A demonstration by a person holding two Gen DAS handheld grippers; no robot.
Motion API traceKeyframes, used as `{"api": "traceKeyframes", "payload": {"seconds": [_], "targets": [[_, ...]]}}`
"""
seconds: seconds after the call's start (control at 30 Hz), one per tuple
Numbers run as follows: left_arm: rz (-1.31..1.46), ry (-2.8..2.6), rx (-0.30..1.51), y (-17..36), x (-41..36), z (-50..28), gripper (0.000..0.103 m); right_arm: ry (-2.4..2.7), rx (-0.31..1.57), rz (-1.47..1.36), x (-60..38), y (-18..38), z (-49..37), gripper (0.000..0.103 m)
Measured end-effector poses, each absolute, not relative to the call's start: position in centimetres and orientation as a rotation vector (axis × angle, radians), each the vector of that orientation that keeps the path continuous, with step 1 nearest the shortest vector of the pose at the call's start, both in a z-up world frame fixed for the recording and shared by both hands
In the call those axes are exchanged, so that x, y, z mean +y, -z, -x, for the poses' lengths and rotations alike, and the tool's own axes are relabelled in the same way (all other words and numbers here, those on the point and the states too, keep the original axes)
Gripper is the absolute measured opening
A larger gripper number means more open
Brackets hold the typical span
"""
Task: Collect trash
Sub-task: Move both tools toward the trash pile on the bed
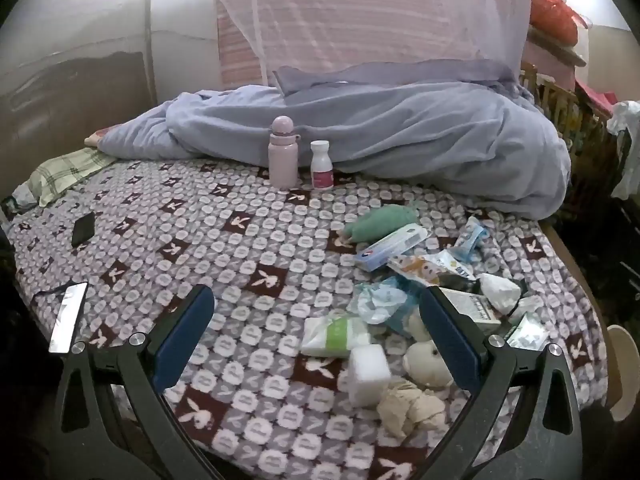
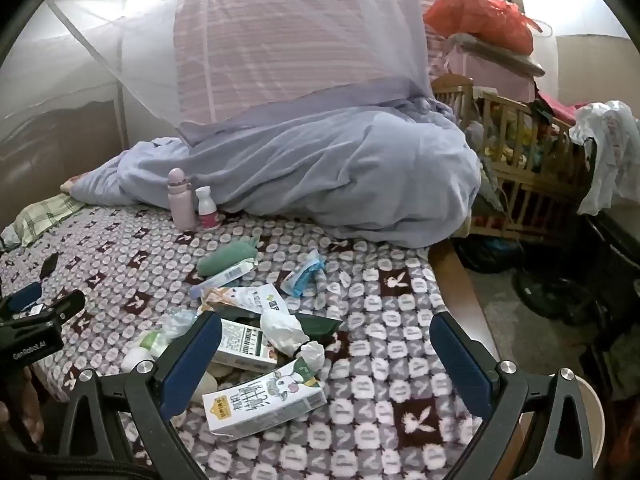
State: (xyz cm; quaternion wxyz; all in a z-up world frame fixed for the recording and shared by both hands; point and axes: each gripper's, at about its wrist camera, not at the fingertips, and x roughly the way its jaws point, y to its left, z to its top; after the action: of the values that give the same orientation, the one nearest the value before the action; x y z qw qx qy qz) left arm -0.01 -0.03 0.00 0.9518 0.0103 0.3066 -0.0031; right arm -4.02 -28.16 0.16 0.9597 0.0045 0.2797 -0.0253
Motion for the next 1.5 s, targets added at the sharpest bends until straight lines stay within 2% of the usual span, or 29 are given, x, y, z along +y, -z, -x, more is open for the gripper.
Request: {"api": "traceKeyframes", "payload": {"seconds": [0.4, 1.5], "targets": [[0.006, -0.018, 0.7, 0.4, 3.7, -1.1, 0.102, 0.053, 0.605, -0.012, -28.8, 0.6, 3.4, 0.103], [-0.017, 0.0, 0.783, 4.0, 2.4, -1.6, 0.102, -0.022, 0.755, 0.002, -27.6, 5.3, 0.1, 0.103]]}}
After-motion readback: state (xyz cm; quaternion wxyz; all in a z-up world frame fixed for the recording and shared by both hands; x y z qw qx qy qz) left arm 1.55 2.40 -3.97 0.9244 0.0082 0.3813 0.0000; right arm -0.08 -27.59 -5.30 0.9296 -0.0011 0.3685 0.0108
